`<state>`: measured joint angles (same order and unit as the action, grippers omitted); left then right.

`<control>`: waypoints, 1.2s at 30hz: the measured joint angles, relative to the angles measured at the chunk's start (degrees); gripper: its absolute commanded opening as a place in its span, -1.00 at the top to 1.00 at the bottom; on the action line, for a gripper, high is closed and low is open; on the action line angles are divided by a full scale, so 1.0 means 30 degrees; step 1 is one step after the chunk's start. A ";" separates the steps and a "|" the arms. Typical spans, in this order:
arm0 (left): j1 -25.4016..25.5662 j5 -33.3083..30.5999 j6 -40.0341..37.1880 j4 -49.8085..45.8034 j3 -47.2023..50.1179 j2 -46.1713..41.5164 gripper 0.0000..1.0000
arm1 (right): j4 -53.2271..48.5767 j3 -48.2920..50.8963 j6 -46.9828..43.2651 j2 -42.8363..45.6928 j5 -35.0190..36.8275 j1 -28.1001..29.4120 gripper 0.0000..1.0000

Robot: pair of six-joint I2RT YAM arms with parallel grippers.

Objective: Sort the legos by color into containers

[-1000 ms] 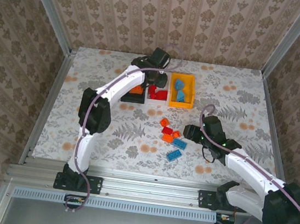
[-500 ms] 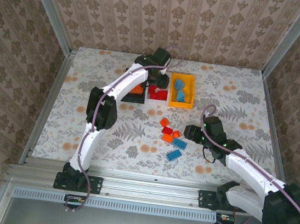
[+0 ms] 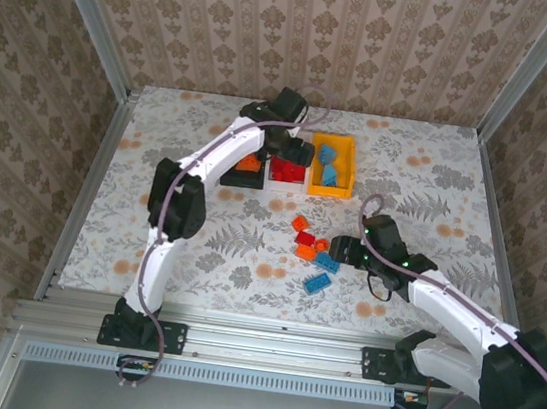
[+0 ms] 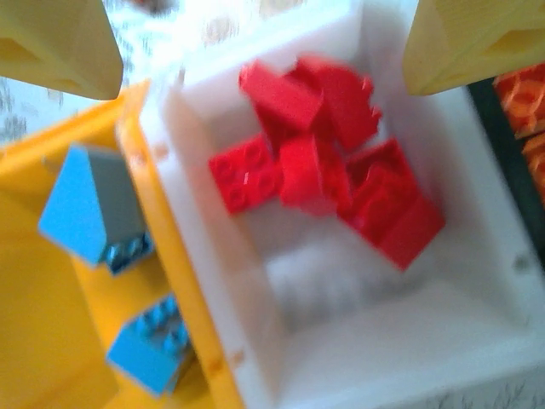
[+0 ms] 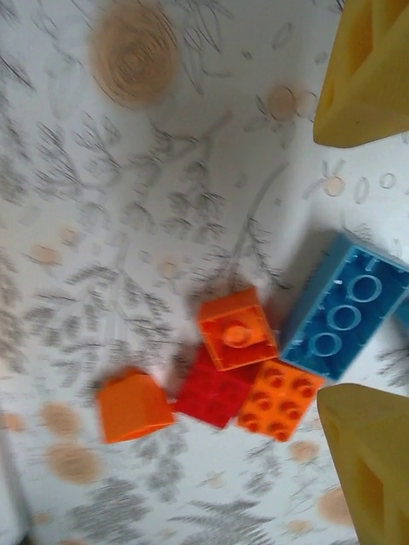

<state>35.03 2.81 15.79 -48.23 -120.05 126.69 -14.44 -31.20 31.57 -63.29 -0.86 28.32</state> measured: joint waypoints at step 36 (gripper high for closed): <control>-0.0969 0.0954 0.3759 0.6455 2.2833 -1.9402 -1.00 | -0.4510 -0.5093 -0.1668 -0.7992 0.4823 0.1698 0.01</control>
<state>32.12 5.67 27.07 -28.86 -51.55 68.49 -27.97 -46.48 26.57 -87.26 13.61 33.41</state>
